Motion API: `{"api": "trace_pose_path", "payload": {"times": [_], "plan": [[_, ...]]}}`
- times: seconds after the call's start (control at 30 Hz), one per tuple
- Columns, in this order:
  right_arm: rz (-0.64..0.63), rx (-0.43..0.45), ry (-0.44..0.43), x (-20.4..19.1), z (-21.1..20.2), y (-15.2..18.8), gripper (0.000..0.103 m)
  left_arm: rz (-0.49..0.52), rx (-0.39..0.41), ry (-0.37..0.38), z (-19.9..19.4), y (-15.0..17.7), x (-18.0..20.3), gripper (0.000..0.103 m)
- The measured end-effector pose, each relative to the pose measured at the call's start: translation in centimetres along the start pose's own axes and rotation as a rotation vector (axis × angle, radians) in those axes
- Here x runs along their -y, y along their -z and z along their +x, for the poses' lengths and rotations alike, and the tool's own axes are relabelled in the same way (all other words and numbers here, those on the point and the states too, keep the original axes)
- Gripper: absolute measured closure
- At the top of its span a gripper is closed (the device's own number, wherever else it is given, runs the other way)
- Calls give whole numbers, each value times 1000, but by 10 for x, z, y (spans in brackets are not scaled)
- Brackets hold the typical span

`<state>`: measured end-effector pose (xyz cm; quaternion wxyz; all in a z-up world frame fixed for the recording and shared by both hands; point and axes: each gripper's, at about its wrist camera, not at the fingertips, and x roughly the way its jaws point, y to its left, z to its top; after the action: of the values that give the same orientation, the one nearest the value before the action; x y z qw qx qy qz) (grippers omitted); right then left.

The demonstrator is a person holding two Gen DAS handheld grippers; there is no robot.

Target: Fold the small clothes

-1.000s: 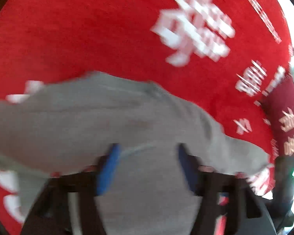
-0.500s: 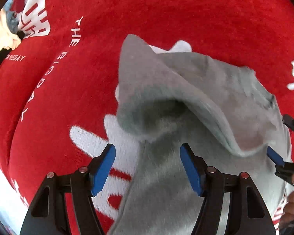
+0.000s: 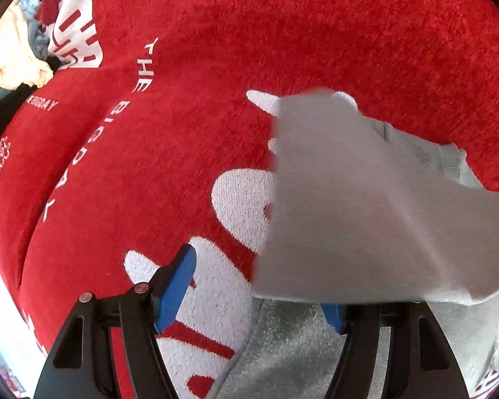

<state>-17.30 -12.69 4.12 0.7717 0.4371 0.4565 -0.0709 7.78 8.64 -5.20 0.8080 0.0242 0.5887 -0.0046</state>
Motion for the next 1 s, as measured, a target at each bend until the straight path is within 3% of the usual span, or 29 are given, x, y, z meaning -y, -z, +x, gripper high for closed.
{"api": "trace_pose_path", "payload": {"times": [0.1,0.3,0.43,0.53,0.6,0.63,0.73,0.83,0.9,1.0], "plan": [[21,23,74,32,-24,-8,96,23,6,-10,3,2,2,34],[90,-86,192,108,-14,16,96,92,16,-3,1,5,7,32],[58,-63,177,106,-22,18,95,157,-9,5,-9,12,0,32],[35,-80,218,99,-25,16,85,168,-32,16,-21,16,-10,32],[20,-75,262,95,-33,17,68,145,-32,29,-34,16,-17,32],[18,-71,273,97,-41,18,66,131,-30,53,-40,14,-20,32],[20,-74,278,101,-57,25,64,119,-9,117,-50,6,-15,32],[18,-87,277,102,-67,35,64,157,14,130,-44,-9,5,32],[12,-102,268,101,-69,43,64,176,28,156,-32,-26,21,32],[-2,-129,246,96,-68,55,64,155,-19,199,0,-57,34,32]]}}
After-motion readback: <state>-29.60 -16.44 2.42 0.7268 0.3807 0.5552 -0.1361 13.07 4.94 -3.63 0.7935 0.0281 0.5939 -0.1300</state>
